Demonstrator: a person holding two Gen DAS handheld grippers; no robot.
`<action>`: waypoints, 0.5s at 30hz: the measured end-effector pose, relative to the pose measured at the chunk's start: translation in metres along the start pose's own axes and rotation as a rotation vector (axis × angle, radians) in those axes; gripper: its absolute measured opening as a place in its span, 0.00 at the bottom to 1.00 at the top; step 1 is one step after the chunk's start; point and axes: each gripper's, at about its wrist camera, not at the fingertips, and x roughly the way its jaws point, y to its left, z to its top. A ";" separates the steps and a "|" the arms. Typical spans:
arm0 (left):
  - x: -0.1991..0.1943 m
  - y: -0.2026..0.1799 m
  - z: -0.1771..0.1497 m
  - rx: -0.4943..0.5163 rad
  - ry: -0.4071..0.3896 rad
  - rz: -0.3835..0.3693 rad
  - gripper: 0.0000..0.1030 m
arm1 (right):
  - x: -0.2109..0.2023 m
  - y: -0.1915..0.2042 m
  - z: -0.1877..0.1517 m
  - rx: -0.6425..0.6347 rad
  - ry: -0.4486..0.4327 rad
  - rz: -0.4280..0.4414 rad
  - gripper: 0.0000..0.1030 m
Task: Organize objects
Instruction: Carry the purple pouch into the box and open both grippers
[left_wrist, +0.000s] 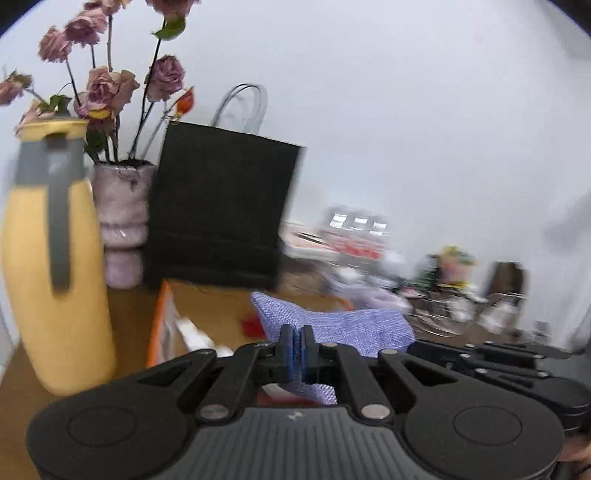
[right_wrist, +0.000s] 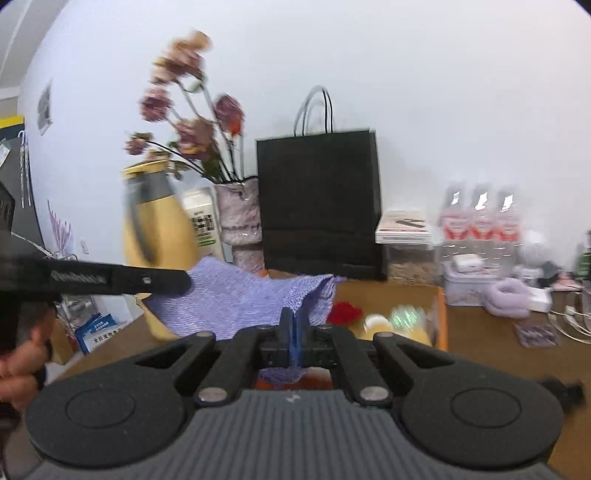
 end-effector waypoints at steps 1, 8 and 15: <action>0.023 0.005 0.012 0.008 0.030 0.009 0.02 | 0.027 -0.008 0.013 0.016 0.035 0.004 0.02; 0.115 0.057 0.001 0.041 0.194 0.165 0.04 | 0.145 -0.024 0.002 -0.004 0.244 -0.009 0.03; 0.139 0.075 -0.037 0.170 0.270 0.217 0.38 | 0.167 -0.031 -0.030 0.024 0.299 -0.012 0.31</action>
